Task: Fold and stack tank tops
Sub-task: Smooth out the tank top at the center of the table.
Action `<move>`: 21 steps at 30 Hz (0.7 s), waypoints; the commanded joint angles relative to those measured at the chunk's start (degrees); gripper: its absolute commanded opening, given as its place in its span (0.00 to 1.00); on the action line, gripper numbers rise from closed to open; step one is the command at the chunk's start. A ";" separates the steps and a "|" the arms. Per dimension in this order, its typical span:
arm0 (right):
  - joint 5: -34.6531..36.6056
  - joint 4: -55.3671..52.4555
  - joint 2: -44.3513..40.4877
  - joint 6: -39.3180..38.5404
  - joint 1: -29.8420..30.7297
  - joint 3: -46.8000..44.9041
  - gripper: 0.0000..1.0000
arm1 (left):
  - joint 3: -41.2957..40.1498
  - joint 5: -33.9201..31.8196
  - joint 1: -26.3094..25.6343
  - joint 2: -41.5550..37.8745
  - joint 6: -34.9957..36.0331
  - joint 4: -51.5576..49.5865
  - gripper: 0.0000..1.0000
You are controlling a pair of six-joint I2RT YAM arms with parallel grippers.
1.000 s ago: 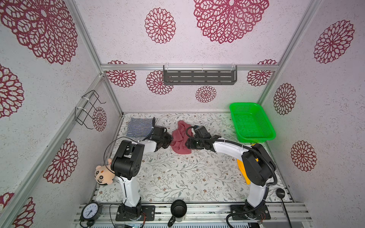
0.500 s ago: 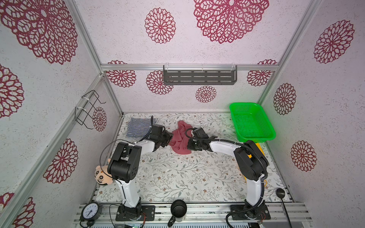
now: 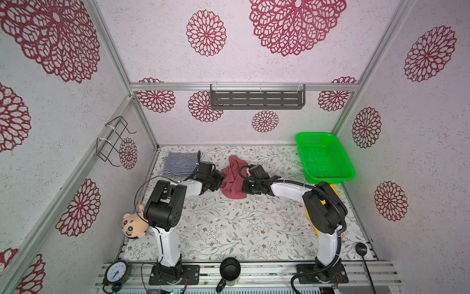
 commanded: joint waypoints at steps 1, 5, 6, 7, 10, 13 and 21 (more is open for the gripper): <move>1.46 0.00 -4.16 -1.80 -0.24 -0.39 0.00 | 2.05 0.13 -0.25 1.31 -0.04 -0.68 0.42; 1.63 -1.16 -4.81 -3.21 -0.23 -0.39 0.00 | 3.07 -0.03 -0.16 1.02 1.07 -2.37 0.25; 1.64 -1.61 -5.01 -3.71 -0.16 -0.35 0.00 | 3.36 -0.06 -0.10 0.88 1.38 -3.04 0.18; 1.51 -2.25 -5.29 -4.46 -0.17 -0.20 0.00 | 3.48 -0.14 -0.16 0.74 1.64 -3.64 0.12; 1.37 -7.23 -7.04 -10.64 -0.25 1.30 0.00 | 3.87 -0.13 0.31 -1.81 3.26 -5.73 0.00; 3.61 -13.85 -10.47 -21.25 -0.63 3.03 0.00 | 6.33 -0.24 1.84 -5.28 7.82 -10.94 0.00; 11.94 -27.94 -20.81 -42.65 -6.77 7.52 0.00 | 23.16 0.15 5.84 -15.04 25.08 -30.96 0.00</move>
